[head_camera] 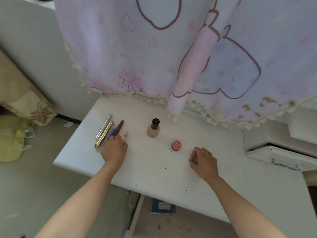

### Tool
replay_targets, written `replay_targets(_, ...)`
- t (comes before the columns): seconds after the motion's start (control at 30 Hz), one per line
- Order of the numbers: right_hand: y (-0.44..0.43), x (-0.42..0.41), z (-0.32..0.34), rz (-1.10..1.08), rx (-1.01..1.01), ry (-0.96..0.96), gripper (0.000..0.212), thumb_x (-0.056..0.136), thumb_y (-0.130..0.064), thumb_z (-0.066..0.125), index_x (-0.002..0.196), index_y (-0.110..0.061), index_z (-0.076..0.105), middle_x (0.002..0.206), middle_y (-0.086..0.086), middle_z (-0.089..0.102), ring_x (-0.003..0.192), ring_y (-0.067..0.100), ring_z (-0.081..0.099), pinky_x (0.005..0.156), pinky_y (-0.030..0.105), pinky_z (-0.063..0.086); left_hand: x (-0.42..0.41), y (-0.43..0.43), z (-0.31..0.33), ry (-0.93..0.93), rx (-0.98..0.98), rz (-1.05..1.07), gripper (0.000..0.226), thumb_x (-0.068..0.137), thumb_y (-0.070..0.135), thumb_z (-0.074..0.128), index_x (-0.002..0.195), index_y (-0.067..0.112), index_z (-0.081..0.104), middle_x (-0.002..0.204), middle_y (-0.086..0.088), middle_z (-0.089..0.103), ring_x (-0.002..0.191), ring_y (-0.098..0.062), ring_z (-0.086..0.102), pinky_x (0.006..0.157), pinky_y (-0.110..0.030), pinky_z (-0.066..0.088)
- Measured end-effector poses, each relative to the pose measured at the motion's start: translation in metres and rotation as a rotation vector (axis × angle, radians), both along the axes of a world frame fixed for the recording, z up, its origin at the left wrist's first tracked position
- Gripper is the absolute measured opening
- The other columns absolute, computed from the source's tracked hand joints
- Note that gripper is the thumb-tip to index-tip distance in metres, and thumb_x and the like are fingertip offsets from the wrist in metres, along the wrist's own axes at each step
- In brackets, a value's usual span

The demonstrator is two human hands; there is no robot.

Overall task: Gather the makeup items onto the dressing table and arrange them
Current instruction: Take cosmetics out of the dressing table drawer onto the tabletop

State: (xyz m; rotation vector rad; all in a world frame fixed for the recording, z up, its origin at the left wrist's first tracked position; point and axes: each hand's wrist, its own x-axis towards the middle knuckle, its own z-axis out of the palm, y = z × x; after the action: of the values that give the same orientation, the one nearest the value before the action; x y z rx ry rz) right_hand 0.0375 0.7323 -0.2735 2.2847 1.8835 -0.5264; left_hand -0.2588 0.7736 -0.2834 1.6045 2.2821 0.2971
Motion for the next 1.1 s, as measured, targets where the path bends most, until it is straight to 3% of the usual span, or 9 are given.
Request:
replay_targets(0.2, -0.041, -0.01, 0.013, 0.038, 0.204, 0.128, 0.055, 0.088, -0.023, 0.053, 0.139, -0.014, 0.033, 0.142, 0.007, 0.038, 0.13, 0.026, 0.035, 0.104, 0.035, 0.031, 0.014, -0.023, 0.007, -0.075, 0.075, -0.04, 0.032, 0.089, 0.025, 0.051, 0.114, 0.006, 0.057, 0.116, -0.013, 0.059, 0.101, -0.031, 0.056, 0.072, -0.039, 0.046)
replay_targets(0.33, -0.085, 0.003, 0.016, 0.03, 0.248, 0.167, 0.049, 0.088, -0.024, 0.049, 0.135, -0.011, 0.042, 0.14, 0.012, 0.044, 0.129, 0.03, 0.039, 0.105, 0.037, 0.031, 0.05, -0.066, 0.011, -0.168, 0.167, -0.081, 0.026, 0.088, 0.023, 0.055, 0.105, 0.004, 0.064, 0.108, -0.014, 0.064, 0.091, -0.031, 0.061, 0.067, -0.036, 0.046)
replay_targets(0.43, -0.125, 0.018, 0.014, 0.005, 0.276, 0.189, 0.048, 0.081, -0.028, 0.043, 0.121, -0.005, 0.057, 0.124, 0.015, 0.059, 0.116, 0.034, 0.054, 0.096, 0.039, 0.042, 0.078, -0.111, 0.009, -0.242, 0.253, -0.145, 0.019, 0.083, 0.02, 0.062, 0.088, 0.003, 0.069, 0.087, -0.014, 0.069, 0.076, -0.032, 0.065, 0.058, -0.031, 0.042)
replay_targets(0.53, -0.167, 0.033, 0.014, 0.065, 0.325, 0.188, 0.036, 0.069, -0.019, 0.059, 0.103, -0.009, 0.067, 0.099, 0.007, 0.07, 0.095, 0.022, 0.065, 0.078, 0.027, 0.052, 0.098, -0.163, 0.004, -0.245, 0.218, -0.225, 0.026, 0.081, 0.029, 0.058, 0.078, 0.006, 0.07, 0.075, -0.008, 0.069, 0.065, -0.028, 0.065, 0.051, -0.024, 0.037)
replay_targets(0.7, -0.22, 0.053, 0.002, 0.217, 0.308, 0.215, 0.033, 0.057, -0.021, 0.065, 0.09, -0.019, 0.067, 0.082, -0.006, 0.069, 0.086, 0.01, 0.048, 0.073, 0.018, 0.043, 0.113, -0.227, -0.013, -0.177, 0.073, -0.272, 0.013, 0.075, 0.022, 0.069, 0.073, 0.01, 0.068, 0.07, -0.005, 0.066, 0.062, -0.026, 0.064, 0.046, -0.026, 0.037)
replay_targets(0.77, -0.236, 0.057, -0.005, 0.204, 0.239, 0.234, 0.035, 0.057, -0.022, 0.065, 0.092, -0.02, 0.067, 0.083, -0.006, 0.069, 0.081, 0.007, 0.06, 0.065, 0.016, 0.049, 0.115, -0.246, -0.02, -0.187, 0.016, -0.251, 0.015, 0.076, 0.023, 0.066, 0.078, 0.008, 0.069, 0.075, -0.008, 0.067, 0.071, -0.029, 0.066, 0.053, -0.031, 0.047)
replay_targets(0.83, -0.248, 0.061, -0.015, 0.19, 0.183, 0.231, 0.036, 0.068, -0.016, 0.063, 0.104, -0.015, 0.065, 0.098, 0.001, 0.068, 0.091, 0.019, 0.065, 0.074, 0.027, 0.054, 0.116, -0.261, -0.026, -0.163, -0.001, -0.3, 0.017, 0.071, 0.023, 0.065, 0.076, 0.007, 0.069, 0.071, -0.009, 0.067, 0.069, -0.03, 0.065, 0.056, -0.032, 0.051)
replay_targets(0.97, -0.261, 0.063, -0.033, 0.135, 0.011, 0.259, 0.045, 0.089, -0.016, 0.046, 0.134, -0.013, 0.042, 0.134, 0.005, 0.049, 0.122, 0.023, 0.044, 0.1, 0.03, 0.037, 0.113, -0.278, -0.039, -0.154, -0.104, -0.374, 0.025, 0.053, 0.006, 0.084, 0.072, 0.005, 0.067, 0.067, -0.011, 0.065, 0.064, -0.033, 0.064, 0.054, -0.032, 0.053)
replay_targets(1.1, -0.259, 0.061, -0.053, 0.036, -0.04, 0.283, 0.046, 0.091, -0.022, 0.045, 0.136, -0.017, 0.038, 0.137, 0.003, 0.044, 0.126, 0.022, 0.039, 0.104, 0.027, 0.032, 0.117, -0.262, -0.04, -0.06, -0.159, -0.402, 0.03, 0.082, 0.018, 0.061, 0.108, 0.004, 0.06, 0.108, -0.013, 0.06, 0.104, -0.031, 0.052, 0.082, -0.036, 0.044)
